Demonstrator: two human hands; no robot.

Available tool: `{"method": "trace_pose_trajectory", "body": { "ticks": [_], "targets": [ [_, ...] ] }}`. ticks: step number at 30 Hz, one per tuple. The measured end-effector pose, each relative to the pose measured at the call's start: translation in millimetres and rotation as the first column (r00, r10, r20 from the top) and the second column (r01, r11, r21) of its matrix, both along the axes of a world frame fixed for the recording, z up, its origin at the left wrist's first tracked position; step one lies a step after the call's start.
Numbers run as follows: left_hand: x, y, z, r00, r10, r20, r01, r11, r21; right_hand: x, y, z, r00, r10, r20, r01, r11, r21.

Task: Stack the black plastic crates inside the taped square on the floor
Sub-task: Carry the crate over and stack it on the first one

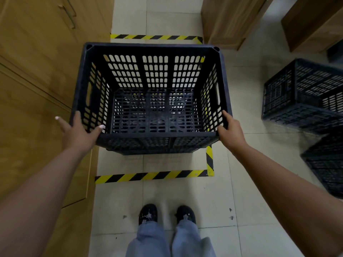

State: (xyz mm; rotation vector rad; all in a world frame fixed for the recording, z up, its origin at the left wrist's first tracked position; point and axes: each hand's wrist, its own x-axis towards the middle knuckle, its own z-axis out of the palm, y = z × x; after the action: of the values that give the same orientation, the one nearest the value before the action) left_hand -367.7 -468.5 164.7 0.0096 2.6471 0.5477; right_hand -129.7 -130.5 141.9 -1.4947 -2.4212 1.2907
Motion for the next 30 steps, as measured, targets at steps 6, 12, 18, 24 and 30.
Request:
{"method": "trace_pose_trajectory", "body": {
  "ticks": [6, 12, 18, 24, 30],
  "targets": [
    [-28.1, -3.1, -2.1, 0.969, 0.247, 0.007, -0.246, 0.964, 0.104, -6.1, -2.5, 1.5, 0.996, -0.054, -0.067, 0.054, 0.999, -0.006],
    [-31.4, 2.3, 0.5, 0.965, 0.263, -0.018, -0.259, 0.958, 0.123, -11.3, -6.8, 4.5, 0.996, -0.072, -0.043, 0.07, 0.997, -0.044],
    [-28.6, -2.8, -3.5, 0.965, 0.261, -0.013, -0.258, 0.96, 0.111, -13.0, -4.1, 10.8, 0.995, -0.079, -0.056, 0.077, 0.997, -0.031],
    [-30.1, 4.7, -2.1, 0.939, 0.34, 0.057, -0.344, 0.917, 0.203, -20.8, -4.3, 6.8, 0.939, -0.332, -0.093, 0.317, 0.936, -0.152],
    [-24.9, 2.3, 2.2, 0.937, 0.35, 0.021, -0.345, 0.911, 0.224, -21.3, -6.2, 2.9, 0.93, -0.339, -0.144, 0.322, 0.938, -0.131]
  ]
}}
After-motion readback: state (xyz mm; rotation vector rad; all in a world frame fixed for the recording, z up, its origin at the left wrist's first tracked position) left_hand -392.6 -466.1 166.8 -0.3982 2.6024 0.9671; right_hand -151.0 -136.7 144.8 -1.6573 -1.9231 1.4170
